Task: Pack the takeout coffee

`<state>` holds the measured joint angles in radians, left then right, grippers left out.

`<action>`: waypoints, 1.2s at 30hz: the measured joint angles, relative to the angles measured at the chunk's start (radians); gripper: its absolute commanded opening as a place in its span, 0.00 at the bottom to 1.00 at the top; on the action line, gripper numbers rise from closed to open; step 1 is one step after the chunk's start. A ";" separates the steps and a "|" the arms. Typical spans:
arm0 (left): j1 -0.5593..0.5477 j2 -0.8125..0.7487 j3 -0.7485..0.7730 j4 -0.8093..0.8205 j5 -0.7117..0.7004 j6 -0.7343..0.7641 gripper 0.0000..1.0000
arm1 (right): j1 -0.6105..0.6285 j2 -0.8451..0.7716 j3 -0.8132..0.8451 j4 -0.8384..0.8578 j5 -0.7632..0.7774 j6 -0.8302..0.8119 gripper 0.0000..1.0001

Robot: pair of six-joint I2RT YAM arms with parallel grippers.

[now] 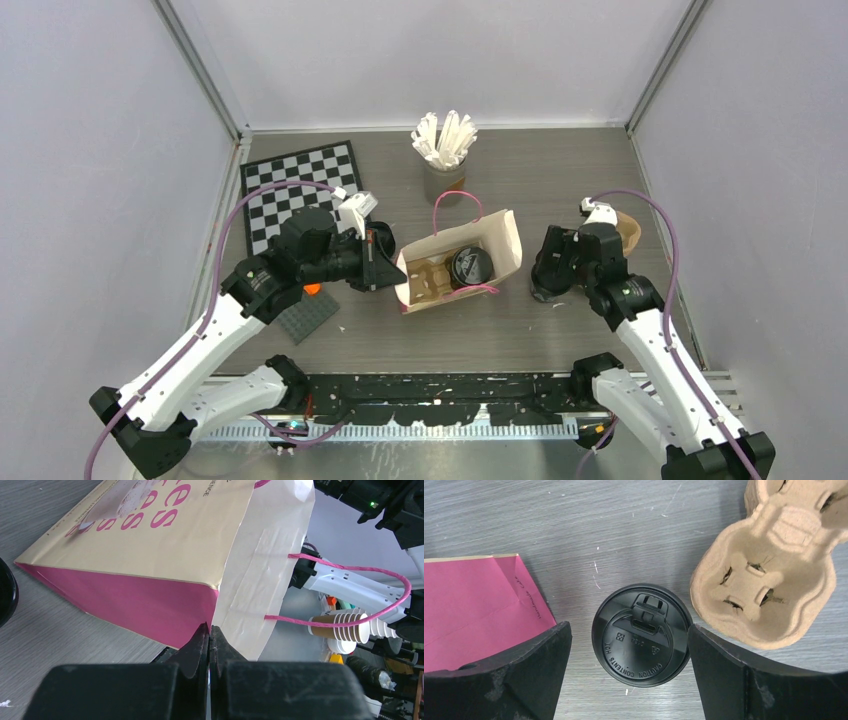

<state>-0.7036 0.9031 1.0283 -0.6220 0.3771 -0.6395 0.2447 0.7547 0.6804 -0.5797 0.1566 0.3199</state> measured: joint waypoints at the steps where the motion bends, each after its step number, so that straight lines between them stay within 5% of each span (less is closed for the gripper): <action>1: 0.000 0.000 0.000 0.000 0.001 0.000 0.00 | 0.000 0.012 -0.001 -0.002 0.004 0.019 0.89; 20: 0.000 0.001 0.000 0.002 0.010 0.005 0.00 | 0.006 0.081 -0.016 -0.042 0.095 0.139 0.90; 31: 0.000 -0.001 0.000 0.002 0.009 0.016 0.00 | 0.120 0.161 0.009 -0.045 0.171 0.144 0.91; 36: 0.000 -0.005 0.000 0.002 0.009 0.018 0.00 | 0.156 0.231 0.048 -0.046 0.216 0.158 0.81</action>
<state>-0.7036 0.8982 1.0283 -0.6201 0.3862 -0.6220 0.4004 0.9859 0.7288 -0.6258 0.3729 0.4778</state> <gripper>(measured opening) 0.009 0.875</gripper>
